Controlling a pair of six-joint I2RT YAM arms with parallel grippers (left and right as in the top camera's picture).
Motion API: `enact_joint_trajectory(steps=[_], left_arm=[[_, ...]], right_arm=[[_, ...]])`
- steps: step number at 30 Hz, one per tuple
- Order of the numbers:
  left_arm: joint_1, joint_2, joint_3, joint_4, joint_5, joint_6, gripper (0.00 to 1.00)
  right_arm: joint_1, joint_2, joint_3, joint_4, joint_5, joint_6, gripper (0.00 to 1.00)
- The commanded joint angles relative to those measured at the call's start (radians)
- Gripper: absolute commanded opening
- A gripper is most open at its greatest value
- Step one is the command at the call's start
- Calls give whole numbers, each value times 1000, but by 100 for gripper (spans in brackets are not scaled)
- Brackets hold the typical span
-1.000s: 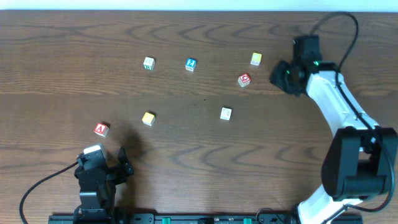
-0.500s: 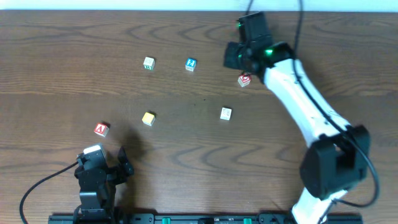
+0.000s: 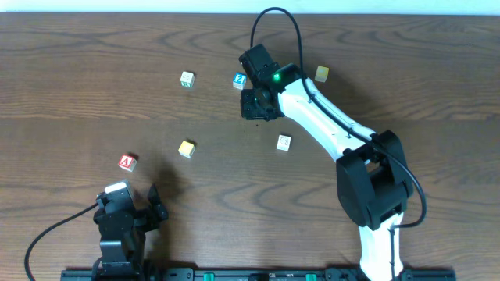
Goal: Spell out Ai2
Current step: 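Lift the 'I' block and carry it left toward the table center, then lower the 'I' block onto the table and open the right gripper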
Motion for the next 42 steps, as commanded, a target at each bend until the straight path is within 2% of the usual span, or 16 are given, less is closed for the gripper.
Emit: enact_joint_trajectory(steps=[1,19,42], left_arm=[[0,-6,-10,-2,0,6,95],[0,-6,-10,-2,0,6,95],[0,-5,-10,-2,0,6,95]], right_arm=[[2,16,22,-6,24,45,2],[20,127,22,-10,74,40,2],[42,132,22,-15,102,34,2]])
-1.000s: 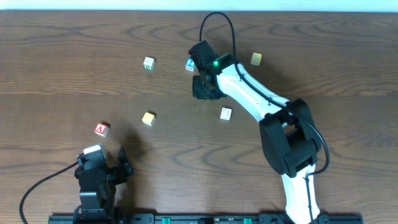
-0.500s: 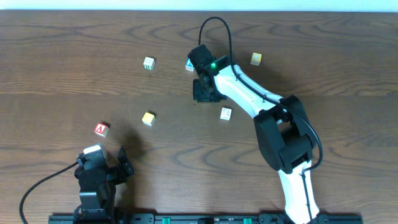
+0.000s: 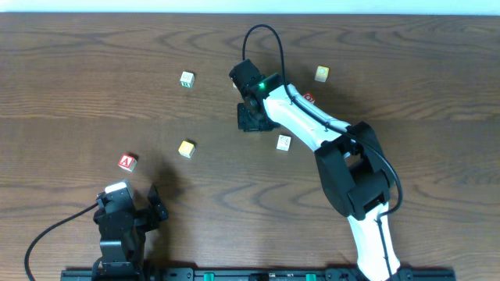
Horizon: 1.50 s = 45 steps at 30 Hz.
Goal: Spell out Ai2
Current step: 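Lower the 'I' block onto the table and open the right gripper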
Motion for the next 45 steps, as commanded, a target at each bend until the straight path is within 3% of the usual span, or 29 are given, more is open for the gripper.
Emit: enact_joint_trajectory(steps=[1,17,21,33,45], left_arm=[[-1,-5,-10,-2,0,6,96],[-1,-5,-10,-2,0,7,95],[-1,-5,-10,-2,0,6,95],[-1,-5,-10,-2,0,7,96],[-1,-5,-10,-2,0,7,95]], right_arm=[[5,16,21,-3,42,10,2],[9,31,21,4,45,16,2],[8,31,21,4,50,16,13],[8,31,21,3,52,16,29],[8,31,21,3,68,58,25]])
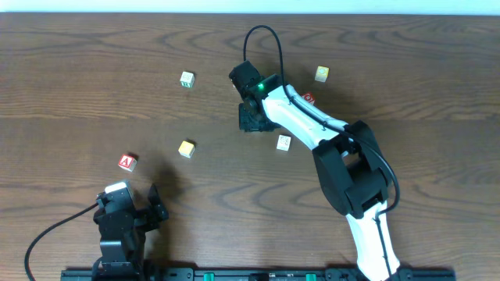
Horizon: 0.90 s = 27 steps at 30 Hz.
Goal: Spell out Ai2
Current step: 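Lower the 'I' block onto the table and open the right gripper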
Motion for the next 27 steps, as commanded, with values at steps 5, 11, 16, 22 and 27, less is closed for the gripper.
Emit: enact_joint_trajectory(steps=[5,11,16,22,27], left_arm=[[0,-6,-10,-2,0,6,95],[0,-5,-10,-2,0,6,95],[0,-6,-10,-2,0,6,95],[0,-6,-10,-2,0,6,95],[0,-5,-10,-2,0,6,95]], right_arm=[[8,14,21,0,21,31,32],[8,14,21,0,21,31,57],[8,14,21,2,22,30,58],[-8,12,24,30,53,-20,60],[-31,-11,62,37,64,-58,60]])
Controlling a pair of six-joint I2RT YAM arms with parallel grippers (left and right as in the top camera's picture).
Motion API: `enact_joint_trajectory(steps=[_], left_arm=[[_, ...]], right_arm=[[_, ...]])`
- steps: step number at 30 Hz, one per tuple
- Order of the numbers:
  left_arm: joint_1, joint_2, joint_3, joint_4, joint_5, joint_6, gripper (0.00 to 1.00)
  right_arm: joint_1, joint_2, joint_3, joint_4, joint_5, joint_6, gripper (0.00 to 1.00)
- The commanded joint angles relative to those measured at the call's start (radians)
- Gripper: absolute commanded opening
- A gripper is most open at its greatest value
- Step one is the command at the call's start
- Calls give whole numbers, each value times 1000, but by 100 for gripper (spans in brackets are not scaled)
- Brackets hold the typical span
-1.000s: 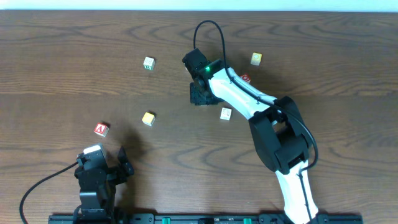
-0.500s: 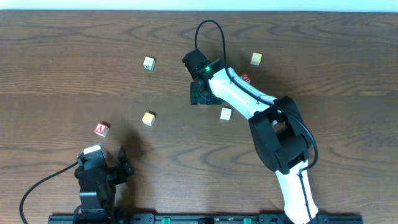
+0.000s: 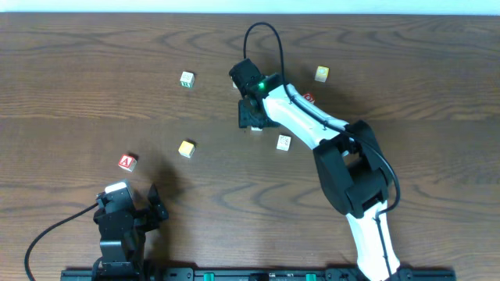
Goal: Spell out Ai2
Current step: 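Lower the 'I' block onto the table and open the right gripper, then move the right gripper up to the blue '2' block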
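In the overhead view my right gripper [image 3: 251,119] points down at the table's middle back, and its jaws are hidden from above. A small pale piece of a block [image 3: 256,127] shows at its lower edge. The blue block is out of sight. The red A block [image 3: 127,161] lies at the left. A white block [image 3: 283,142] lies just right of the right gripper. My left gripper [image 3: 156,203] rests open near the front left, below the A block, with nothing in it.
A yellow block [image 3: 186,147] lies left of centre and a white-green block [image 3: 187,79] farther back. A yellow block [image 3: 322,73] sits at the back right. A red block [image 3: 309,98] peeks out beside the right arm [image 3: 312,125], which crosses the right half.
The right gripper has shifted very slightly toward the back, and a small pale piece of block now shows at its lower edge. The left arm and the loose blocks are unchanged.
At first the right gripper stood just right of a blue block at the back centre. Then it stood farther left and nearer the front, the blue block no longer visible and a red block uncovered beside the arm. It has stayed there since. The left arm never moved.
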Motion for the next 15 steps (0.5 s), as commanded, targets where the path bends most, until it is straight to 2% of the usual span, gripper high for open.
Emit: enact_joint_trajectory(steps=[1,15], left_arm=[[-1,-6,-10,-2,0,6,95],[-1,-6,-10,-2,0,6,95]], right_arm=[[-26,-19,56,2,41,-47,61],[1,-125,191,-4,19,-87,59]])
